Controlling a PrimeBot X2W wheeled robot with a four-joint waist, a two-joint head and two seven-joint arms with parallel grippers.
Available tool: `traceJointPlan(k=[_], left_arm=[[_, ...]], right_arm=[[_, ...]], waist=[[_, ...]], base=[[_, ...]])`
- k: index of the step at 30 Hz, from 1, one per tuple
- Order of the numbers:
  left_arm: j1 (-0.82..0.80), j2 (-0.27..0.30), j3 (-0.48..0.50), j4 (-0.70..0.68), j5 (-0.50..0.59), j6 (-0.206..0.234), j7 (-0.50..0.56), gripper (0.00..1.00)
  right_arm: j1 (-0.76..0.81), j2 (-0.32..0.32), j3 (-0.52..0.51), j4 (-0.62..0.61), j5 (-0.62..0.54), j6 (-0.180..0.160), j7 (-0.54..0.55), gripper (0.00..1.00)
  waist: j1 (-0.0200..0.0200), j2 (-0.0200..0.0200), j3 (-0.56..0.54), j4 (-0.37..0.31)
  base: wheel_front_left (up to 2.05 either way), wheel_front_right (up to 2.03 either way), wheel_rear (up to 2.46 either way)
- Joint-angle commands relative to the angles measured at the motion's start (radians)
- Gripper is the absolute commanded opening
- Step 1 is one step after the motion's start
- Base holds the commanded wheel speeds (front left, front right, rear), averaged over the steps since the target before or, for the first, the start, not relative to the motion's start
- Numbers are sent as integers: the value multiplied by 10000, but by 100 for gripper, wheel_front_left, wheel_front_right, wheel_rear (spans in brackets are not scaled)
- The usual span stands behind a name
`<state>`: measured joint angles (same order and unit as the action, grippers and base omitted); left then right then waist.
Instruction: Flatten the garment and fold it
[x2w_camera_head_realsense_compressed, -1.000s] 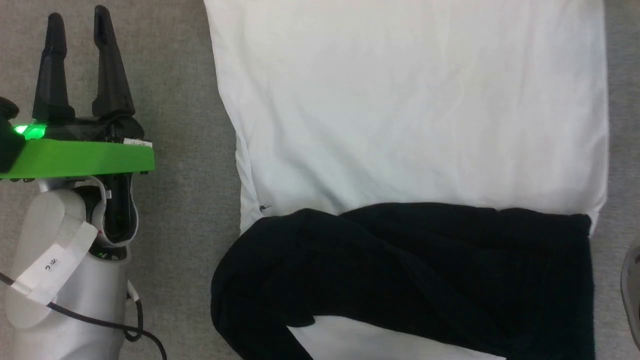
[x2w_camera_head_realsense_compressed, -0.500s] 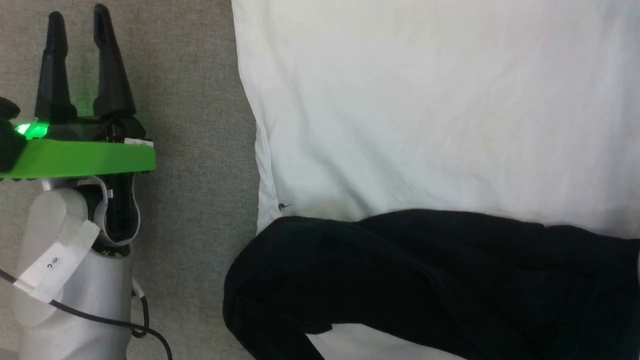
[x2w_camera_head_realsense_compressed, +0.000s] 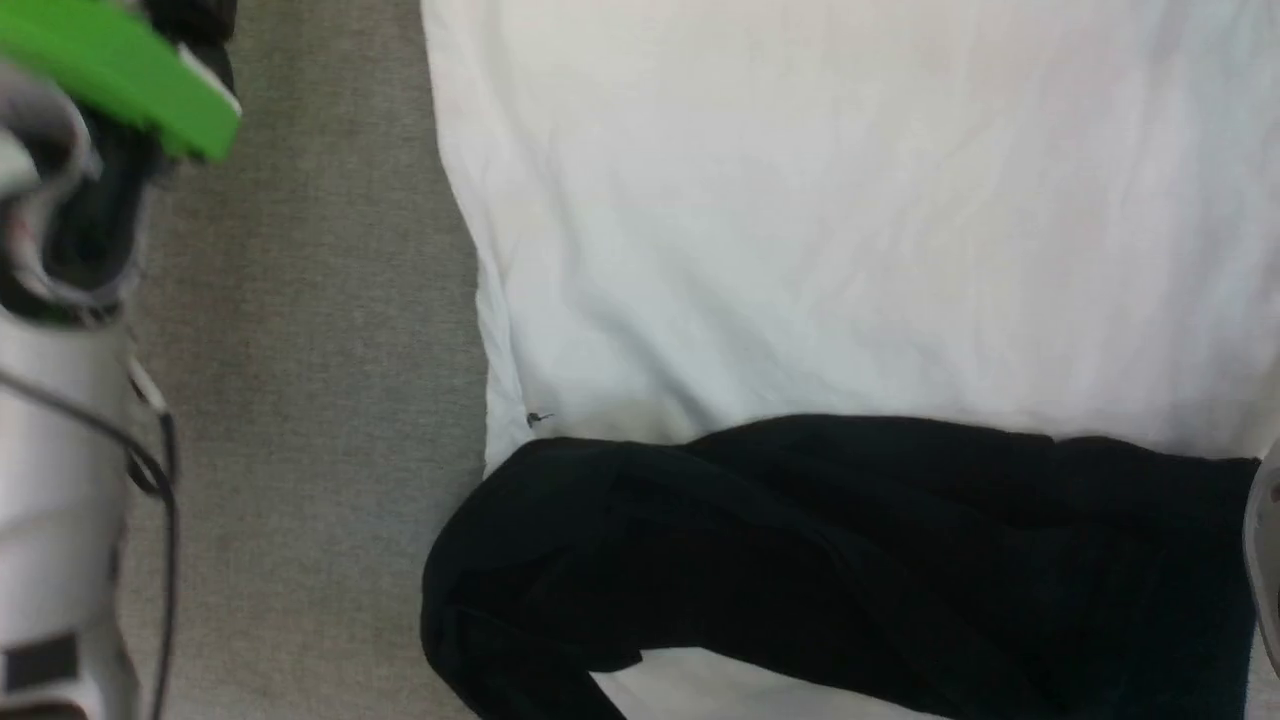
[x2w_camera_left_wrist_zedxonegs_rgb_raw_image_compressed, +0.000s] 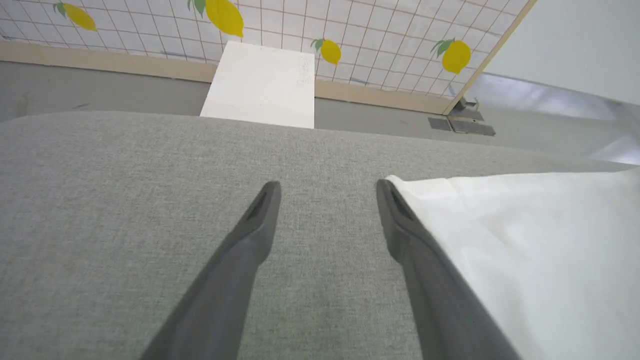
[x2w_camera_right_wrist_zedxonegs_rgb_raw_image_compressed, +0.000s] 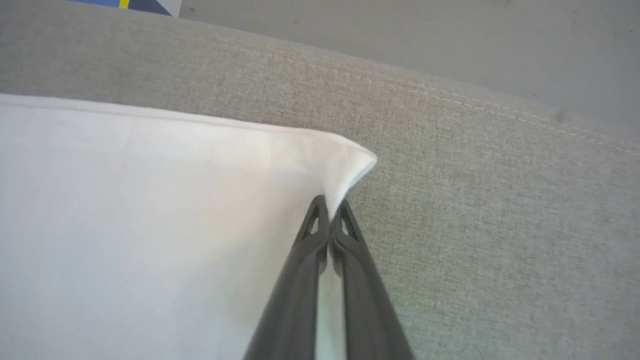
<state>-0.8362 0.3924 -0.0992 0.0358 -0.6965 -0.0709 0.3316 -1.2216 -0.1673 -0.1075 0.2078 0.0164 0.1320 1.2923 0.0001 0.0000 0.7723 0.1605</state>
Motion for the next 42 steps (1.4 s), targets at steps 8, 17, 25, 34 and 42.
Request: traceJointPlan(k=[8,17,25,34,42], left_arm=[[-3330,441,-1180,1234,-778,863,5063,100],[-4102,934,-2395,2133,-124,1203,7298,100],[-3742,591,-2569,2615,-515,1016,7395,100],[-3584,269,-2581,2609,-966,800,7374,0],[-3828,232,-2071,2541,-981,658,6158,0]], right_arm=[[-494,-120,1061,157,807,-13,-316,0],[-601,-267,1559,240,1189,-13,-449,0],[-532,-404,1681,139,1321,-13,-533,0],[-422,-342,1635,8,1299,-13,-526,0],[-230,-298,1552,-79,1197,-13,-858,0]], waist=[[-1,0,96,-762],[-1,0,324,-1155],[-1,0,479,-1232],[-1,0,576,-1258],[-1,0,348,-1217]], base=[[0,0,0],[0,0,0],[0,0,0],[0,0,0],[0,0,0]])
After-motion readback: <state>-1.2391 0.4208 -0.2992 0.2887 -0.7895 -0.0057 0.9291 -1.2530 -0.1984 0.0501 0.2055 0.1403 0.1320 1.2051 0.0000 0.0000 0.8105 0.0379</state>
